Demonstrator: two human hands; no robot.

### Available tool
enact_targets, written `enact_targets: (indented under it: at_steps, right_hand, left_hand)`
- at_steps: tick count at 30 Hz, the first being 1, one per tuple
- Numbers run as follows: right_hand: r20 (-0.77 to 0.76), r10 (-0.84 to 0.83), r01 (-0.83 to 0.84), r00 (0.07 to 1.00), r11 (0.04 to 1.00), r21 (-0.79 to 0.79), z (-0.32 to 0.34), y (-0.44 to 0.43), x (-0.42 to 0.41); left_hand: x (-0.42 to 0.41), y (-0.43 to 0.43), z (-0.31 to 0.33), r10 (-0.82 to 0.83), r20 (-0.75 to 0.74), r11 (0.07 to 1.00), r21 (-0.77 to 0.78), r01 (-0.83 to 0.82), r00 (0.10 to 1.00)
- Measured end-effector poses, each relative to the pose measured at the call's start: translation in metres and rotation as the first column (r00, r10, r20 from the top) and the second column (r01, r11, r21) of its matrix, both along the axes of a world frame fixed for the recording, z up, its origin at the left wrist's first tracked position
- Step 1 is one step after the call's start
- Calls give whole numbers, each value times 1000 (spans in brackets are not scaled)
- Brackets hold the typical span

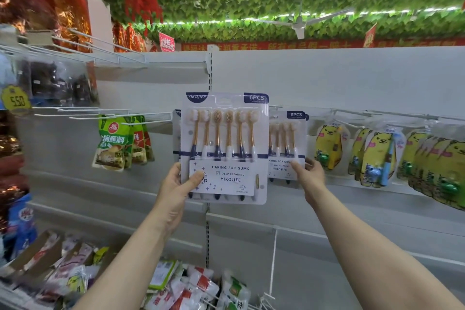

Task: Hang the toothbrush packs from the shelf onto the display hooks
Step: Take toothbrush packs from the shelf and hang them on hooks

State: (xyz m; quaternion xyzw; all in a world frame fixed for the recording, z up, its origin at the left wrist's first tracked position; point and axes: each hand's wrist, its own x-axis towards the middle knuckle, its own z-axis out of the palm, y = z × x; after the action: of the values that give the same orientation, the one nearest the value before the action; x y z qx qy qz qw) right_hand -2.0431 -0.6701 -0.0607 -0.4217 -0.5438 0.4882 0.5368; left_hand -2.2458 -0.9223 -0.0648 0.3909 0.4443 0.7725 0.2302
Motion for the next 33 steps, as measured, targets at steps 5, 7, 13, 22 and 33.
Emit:
enact_targets:
  at_steps: [5,7,13,22,33]
  right_hand:
    - [-150,-82,111,985,974,197,35,-45,0]
    - [-237,93,-31,967,967,254,50,-69,-1]
    - [-218,226,-126,950,910,394,70,-106,3]
    - [-193,126,-41,973,920,390,71,-89,14]
    - [-173,44,26,984,924,382,79,-67,21]
  left_hand:
    - [1,2,-10,-30,1,999,-36,30,1000]
    - [4,6,-16,-51,-1,997,-53,51,999]
    - [24,22,-26,-136,-4,986,-102,135,991]
    - [38,43,-28,-208,7,967,-150,207,978]
    - [37,72,-17,-196,-45,968,-171,186,980]
